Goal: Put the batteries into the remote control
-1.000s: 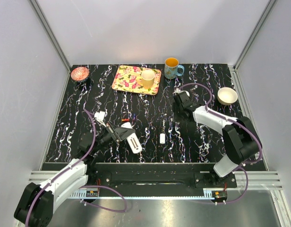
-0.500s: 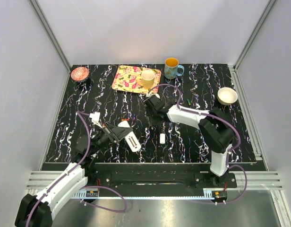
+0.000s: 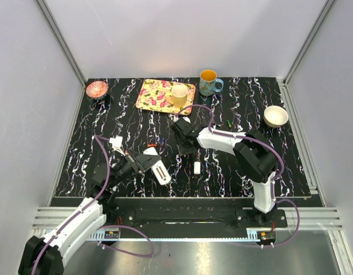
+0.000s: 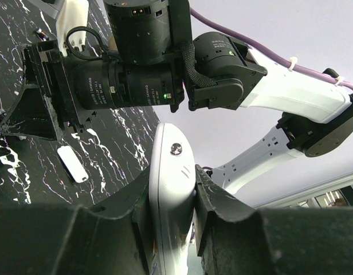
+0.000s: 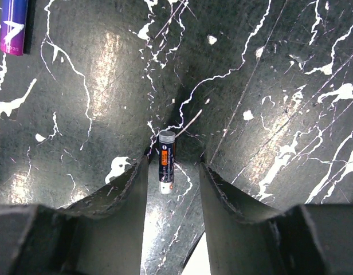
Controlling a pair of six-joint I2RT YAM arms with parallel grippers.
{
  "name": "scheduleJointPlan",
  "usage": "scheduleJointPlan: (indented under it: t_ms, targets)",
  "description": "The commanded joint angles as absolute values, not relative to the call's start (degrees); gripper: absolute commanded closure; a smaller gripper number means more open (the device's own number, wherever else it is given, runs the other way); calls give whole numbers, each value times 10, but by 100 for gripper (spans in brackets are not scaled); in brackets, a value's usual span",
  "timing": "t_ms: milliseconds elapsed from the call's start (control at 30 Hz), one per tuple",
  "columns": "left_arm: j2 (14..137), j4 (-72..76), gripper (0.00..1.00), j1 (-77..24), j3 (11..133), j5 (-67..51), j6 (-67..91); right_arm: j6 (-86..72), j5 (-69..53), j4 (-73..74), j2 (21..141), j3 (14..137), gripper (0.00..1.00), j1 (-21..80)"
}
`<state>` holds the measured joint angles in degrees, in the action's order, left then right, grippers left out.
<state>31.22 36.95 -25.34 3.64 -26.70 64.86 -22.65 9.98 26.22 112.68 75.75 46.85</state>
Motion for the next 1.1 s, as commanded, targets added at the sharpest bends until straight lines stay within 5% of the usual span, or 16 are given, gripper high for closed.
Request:
scheduleJointPlan:
  t_ms: [0, 500, 633, 833, 967, 1067]
  targets:
    - [314, 403, 100, -254, 43, -261, 642, -208, 98, 275, 1122, 766, 60, 475]
    - [330, 416, 100, -254, 43, -265, 642, -200, 91, 287, 1125, 758, 83, 476]
    - [333, 419, 100, -254, 42, -265, 644, -201, 86, 288, 1124, 762, 100, 478]
    - [330, 419, 100, -253, 39, -265, 646, -201, 87, 291, 1124, 768, 100, 481]
    - [323, 414, 100, -253, 37, -263, 645, -202, 98, 300, 1121, 773, 65, 487]
    - [321, 412, 100, -254, 36, -262, 644, -207, 113, 300, 1111, 773, 54, 490]
